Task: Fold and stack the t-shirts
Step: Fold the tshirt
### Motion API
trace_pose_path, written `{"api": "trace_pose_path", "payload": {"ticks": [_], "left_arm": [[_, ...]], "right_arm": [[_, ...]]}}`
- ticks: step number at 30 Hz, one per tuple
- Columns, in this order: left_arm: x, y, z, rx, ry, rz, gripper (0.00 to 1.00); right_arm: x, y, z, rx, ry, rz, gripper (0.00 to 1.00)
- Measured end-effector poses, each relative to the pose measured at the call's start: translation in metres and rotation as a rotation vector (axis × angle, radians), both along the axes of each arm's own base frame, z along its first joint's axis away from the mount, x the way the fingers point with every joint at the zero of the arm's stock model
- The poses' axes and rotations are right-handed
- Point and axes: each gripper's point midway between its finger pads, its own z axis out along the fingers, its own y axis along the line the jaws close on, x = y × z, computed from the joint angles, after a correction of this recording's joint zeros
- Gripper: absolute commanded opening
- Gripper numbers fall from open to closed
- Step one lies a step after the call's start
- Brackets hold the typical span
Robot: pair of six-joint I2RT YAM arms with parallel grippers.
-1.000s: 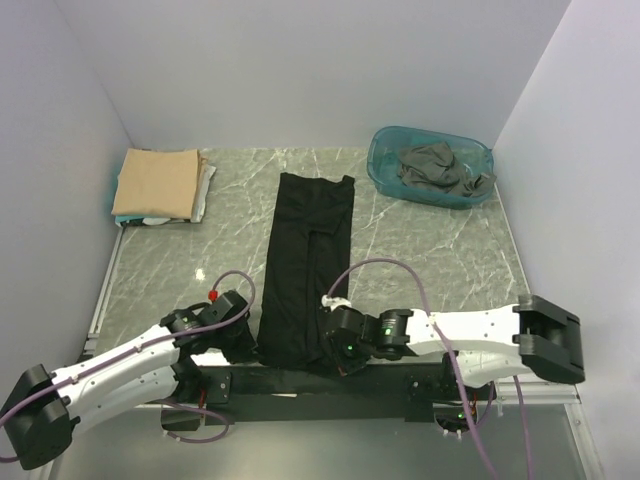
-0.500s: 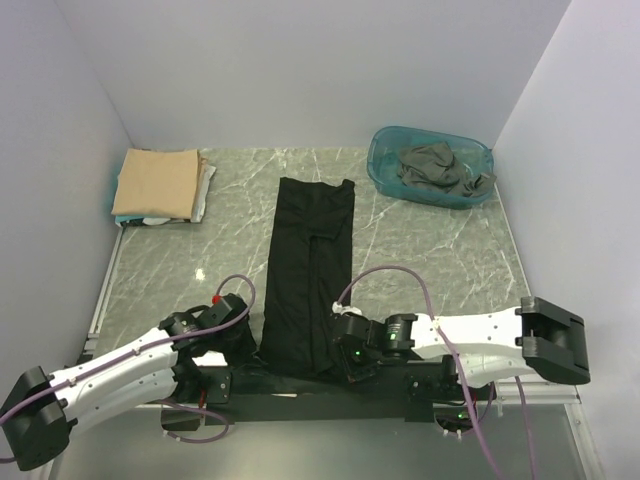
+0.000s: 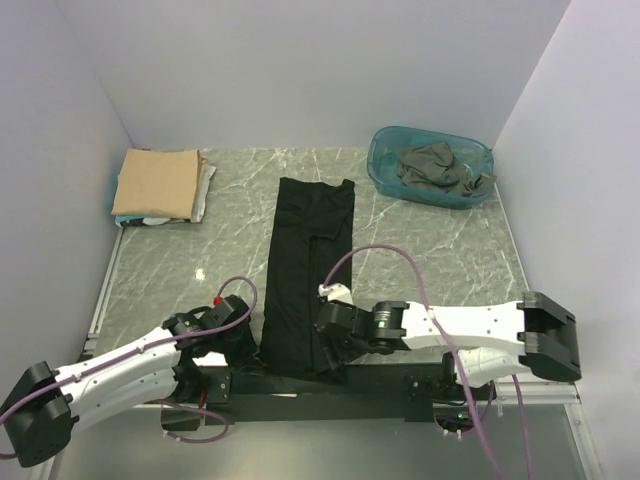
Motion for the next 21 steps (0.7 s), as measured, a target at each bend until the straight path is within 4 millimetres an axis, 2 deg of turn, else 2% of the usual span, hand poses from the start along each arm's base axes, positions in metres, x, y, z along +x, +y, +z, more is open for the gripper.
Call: {"api": "trace_pose_path", "payload": {"ticks": [3,9,13,21], "left_arm": [[0.001,-0.001,0.000,-0.001,-0.002,-0.002,0.01],[0.002,-0.004,-0.002,-0.008,-0.004,-0.005,0.01],[0.003,-0.006,-0.002,-0.013,-0.004,-0.008,0.01],[0.003,-0.006,-0.002,-0.013,-0.005,-0.007,0.01]], "right_arm": [[0.011,0.004,-0.008,-0.058,-0.044,0.019,0.76],[0.022,-0.005,-0.037,-0.214,-0.080,0.060,0.79],[0.022,0.003,-0.035,-0.195,-0.082,0.089,0.80],[0.021,0.036,-0.021,-0.079,-0.077,0.137,0.81]]}}
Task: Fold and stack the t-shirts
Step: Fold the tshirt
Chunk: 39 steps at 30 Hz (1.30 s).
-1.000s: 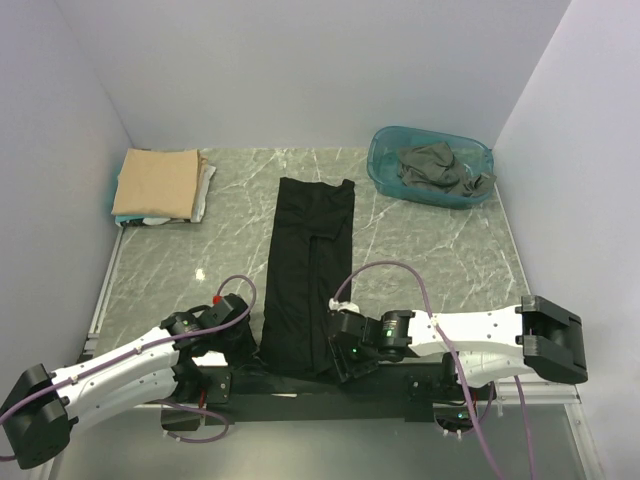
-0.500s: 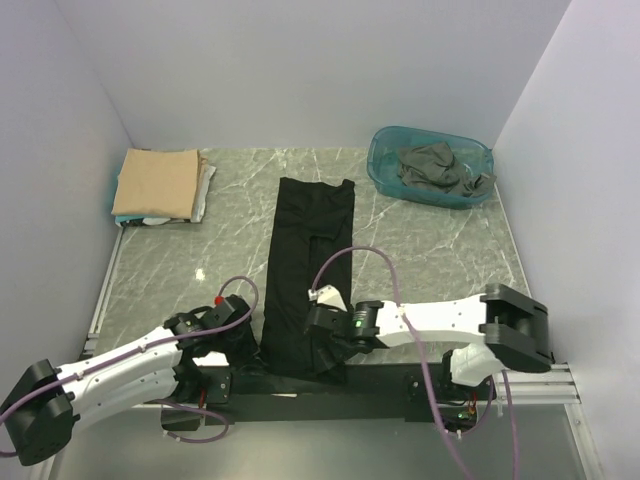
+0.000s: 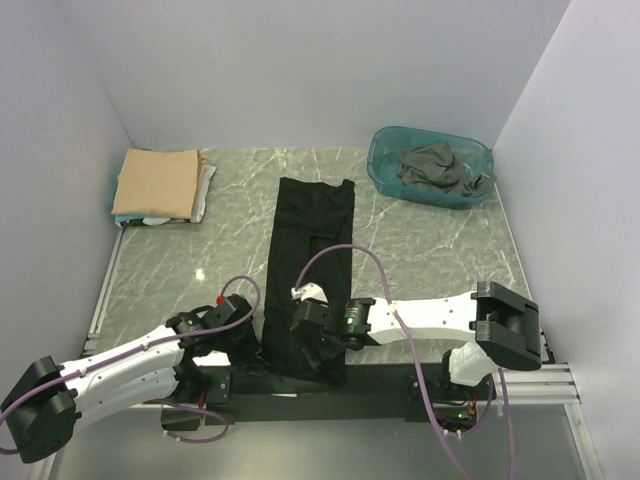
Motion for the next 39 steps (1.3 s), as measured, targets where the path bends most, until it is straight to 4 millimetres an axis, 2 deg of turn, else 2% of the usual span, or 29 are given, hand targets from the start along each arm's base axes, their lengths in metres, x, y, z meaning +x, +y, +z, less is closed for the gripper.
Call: {"api": "trace_pose_path", "payload": {"ticks": [7,11,22,30,34,39], "left_arm": [[0.000,0.003,0.000,0.009,-0.003,0.004,0.01],[-0.001,0.005,0.000,0.015,-0.005,0.006,0.01],[-0.002,0.005,-0.001,0.021,0.004,0.005,0.01],[-0.001,0.005,-0.001,0.022,0.003,0.005,0.01],[-0.001,0.005,-0.001,0.023,0.003,0.006,0.01],[-0.001,0.008,0.000,0.025,-0.009,0.011,0.01]], "right_arm": [[0.004,0.032,0.003,0.053,0.001,0.041,0.82],[-0.002,0.037,0.003,0.080,0.033,0.049,0.82],[-0.033,0.021,-0.009,0.102,0.190,0.020,0.82],[-0.046,0.037,0.003,0.189,0.259,0.063,0.82],[-0.051,0.053,0.009,0.239,0.285,0.114,0.82],[-0.050,0.073,0.028,0.312,0.270,0.177,0.82]]}}
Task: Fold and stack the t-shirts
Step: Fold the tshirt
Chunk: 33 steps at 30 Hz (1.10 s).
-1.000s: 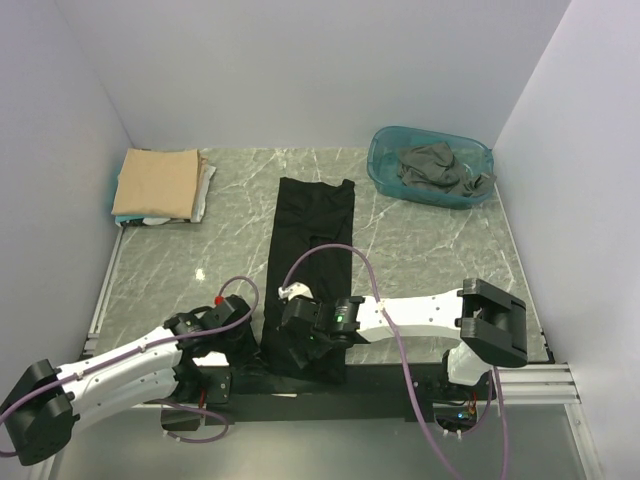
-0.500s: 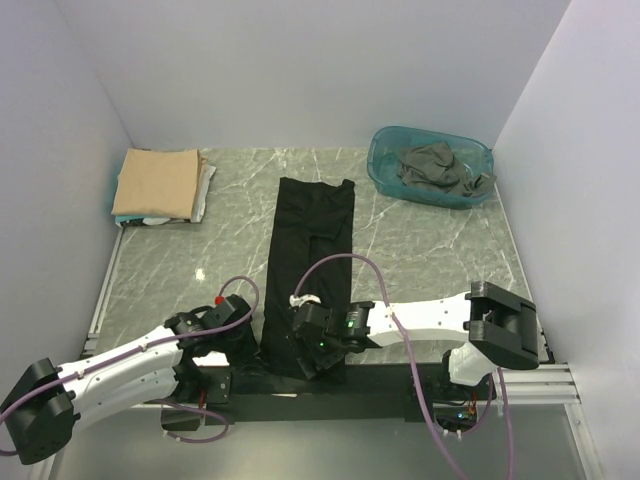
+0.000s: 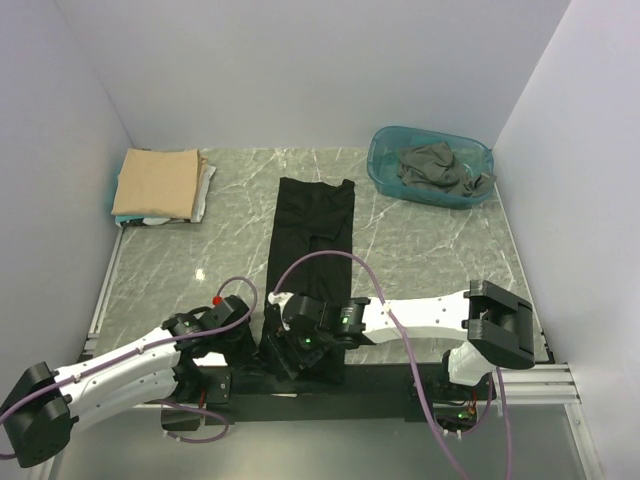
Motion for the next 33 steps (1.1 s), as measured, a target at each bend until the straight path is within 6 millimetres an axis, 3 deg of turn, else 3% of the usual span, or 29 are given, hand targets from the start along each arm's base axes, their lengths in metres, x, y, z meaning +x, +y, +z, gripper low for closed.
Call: {"api": "trace_pose_path", "payload": {"ticks": [6,11,16,21,24,26,27,28,33], "left_arm": [[0.000,0.003,0.000,0.010,-0.005,0.006,0.01],[-0.001,0.005,-0.001,0.016,-0.005,0.007,0.01],[-0.001,0.005,-0.001,0.016,-0.005,0.008,0.01],[-0.001,0.005,0.000,0.016,-0.006,0.008,0.01],[-0.001,0.005,-0.001,0.018,-0.006,0.009,0.01],[-0.001,0.005,-0.001,0.020,-0.003,0.009,0.01],[-0.001,0.005,-0.001,0.021,-0.002,0.009,0.01],[-0.001,0.005,-0.001,0.023,-0.001,0.008,0.01],[-0.001,0.005,-0.001,0.029,0.005,0.008,0.01]], "right_arm": [[0.004,0.007,0.008,0.030,-0.036,0.030,0.83],[0.013,-0.007,0.006,-0.019,-0.085,-0.014,0.83],[0.010,-0.054,-0.001,-0.089,-0.086,-0.090,0.83],[-0.008,-0.110,-0.026,-0.208,-0.018,-0.140,0.82],[-0.015,-0.127,-0.038,-0.257,0.017,-0.155,0.78],[-0.017,-0.130,-0.041,-0.265,0.026,-0.155,0.69],[-0.017,-0.129,-0.041,-0.261,0.027,-0.153,0.58],[-0.017,-0.126,-0.041,-0.252,0.027,-0.151,0.54],[-0.018,-0.111,-0.046,-0.231,0.047,-0.144,0.50]]}}
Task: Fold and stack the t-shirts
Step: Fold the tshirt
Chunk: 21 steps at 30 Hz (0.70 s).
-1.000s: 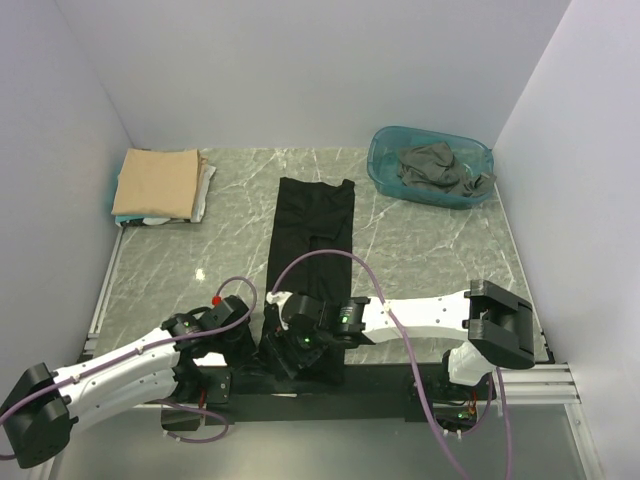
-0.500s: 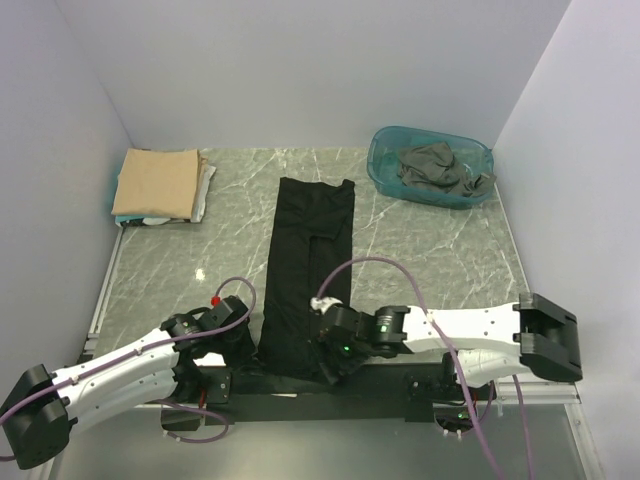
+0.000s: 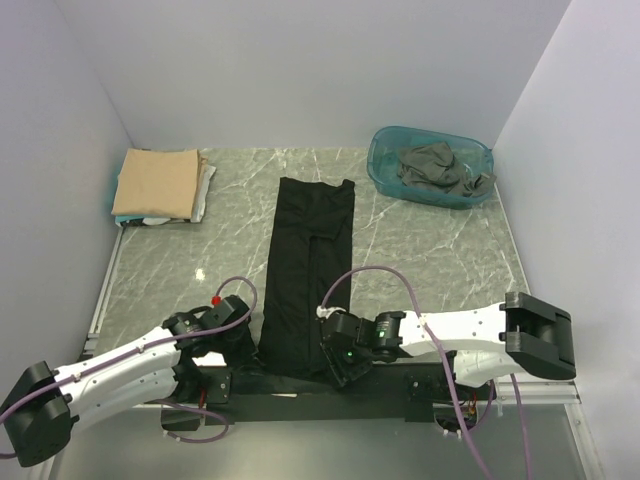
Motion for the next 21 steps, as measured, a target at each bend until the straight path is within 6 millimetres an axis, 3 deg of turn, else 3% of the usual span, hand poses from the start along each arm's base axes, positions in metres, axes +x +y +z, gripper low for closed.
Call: {"api": "trace_pose_path", "payload": {"ticks": [5,9,12,15,21], "left_arm": [[0.000,0.000,0.000,0.003,0.002,0.000,0.01],[0.000,0.000,0.000,0.006,0.005,-0.001,0.01],[0.000,0.001,0.001,0.012,0.006,0.001,0.01],[0.000,0.003,0.002,0.021,0.003,0.004,0.01],[0.004,0.002,0.020,0.008,-0.026,0.011,0.01]], "right_arm": [[0.000,0.013,0.001,0.047,0.007,0.011,0.47],[0.000,0.018,-0.001,0.049,0.012,0.022,0.19],[0.001,0.016,-0.004,0.031,0.006,0.016,0.07],[0.005,0.011,-0.005,0.003,-0.014,-0.001,0.00],[0.011,0.001,0.004,-0.020,-0.050,-0.027,0.00]]}}
